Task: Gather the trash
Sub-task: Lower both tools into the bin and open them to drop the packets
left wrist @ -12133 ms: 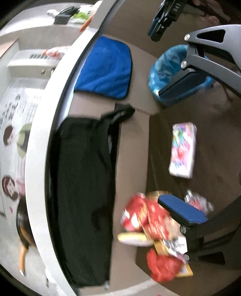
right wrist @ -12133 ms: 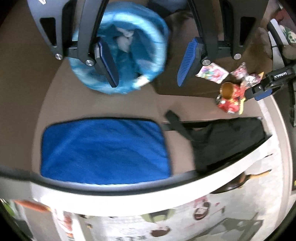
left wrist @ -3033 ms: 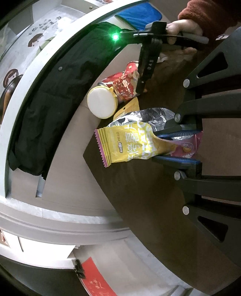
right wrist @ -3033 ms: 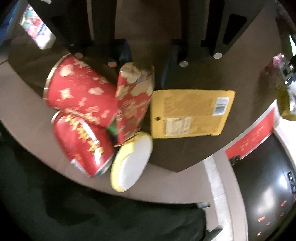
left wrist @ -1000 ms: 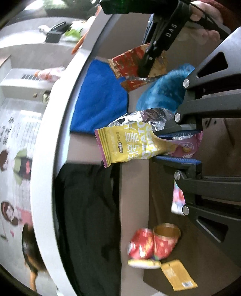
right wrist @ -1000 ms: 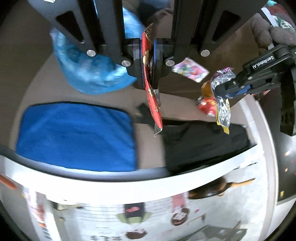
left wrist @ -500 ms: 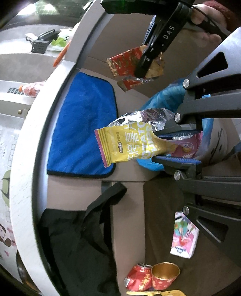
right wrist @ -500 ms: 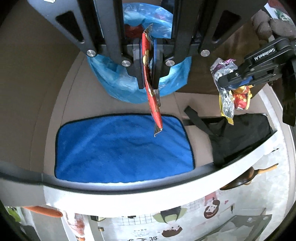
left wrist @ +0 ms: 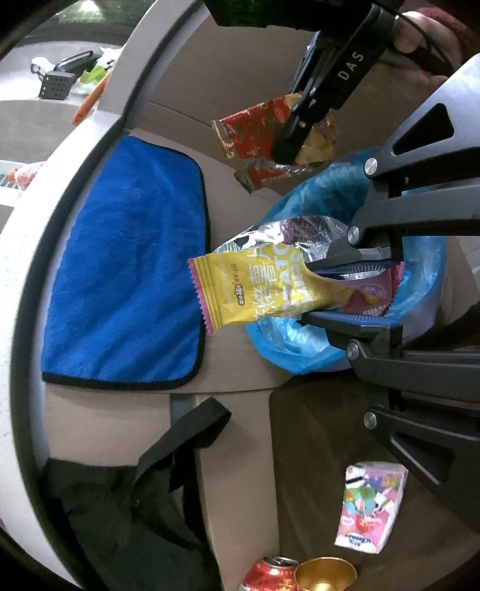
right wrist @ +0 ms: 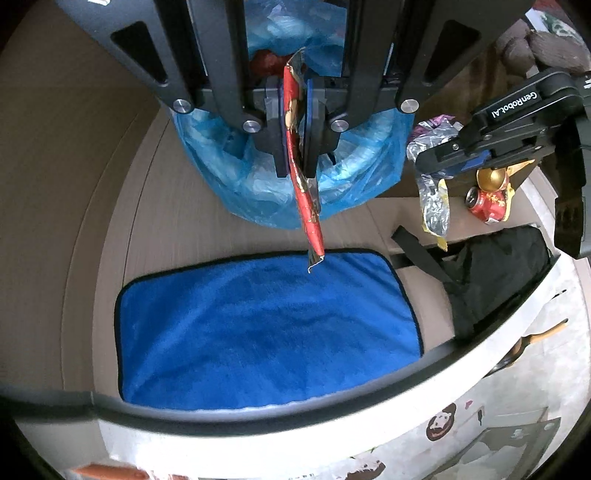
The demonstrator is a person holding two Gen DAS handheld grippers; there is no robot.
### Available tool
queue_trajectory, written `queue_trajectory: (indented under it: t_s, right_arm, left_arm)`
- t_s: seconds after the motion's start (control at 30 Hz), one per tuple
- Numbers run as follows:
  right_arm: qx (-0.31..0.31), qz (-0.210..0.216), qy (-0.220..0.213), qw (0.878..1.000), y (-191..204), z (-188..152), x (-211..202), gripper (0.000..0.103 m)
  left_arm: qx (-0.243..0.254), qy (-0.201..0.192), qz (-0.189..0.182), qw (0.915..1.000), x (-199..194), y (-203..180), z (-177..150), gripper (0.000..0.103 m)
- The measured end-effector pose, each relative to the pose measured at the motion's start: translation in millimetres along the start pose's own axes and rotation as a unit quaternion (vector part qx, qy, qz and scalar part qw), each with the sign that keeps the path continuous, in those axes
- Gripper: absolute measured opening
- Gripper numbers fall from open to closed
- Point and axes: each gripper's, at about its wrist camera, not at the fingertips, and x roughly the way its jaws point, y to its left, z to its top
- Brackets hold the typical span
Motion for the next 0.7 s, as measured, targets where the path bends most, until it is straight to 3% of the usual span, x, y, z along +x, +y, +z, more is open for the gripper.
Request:
queue_trajectory:
  t_s: [0.7]
  right_arm:
    - [0.034,0.009,0.040,0.999,-25,-13,45,0.008]
  left_arm:
    - [-0.013,0.047,-0.005,0.9988,47,5,-5,0.019]
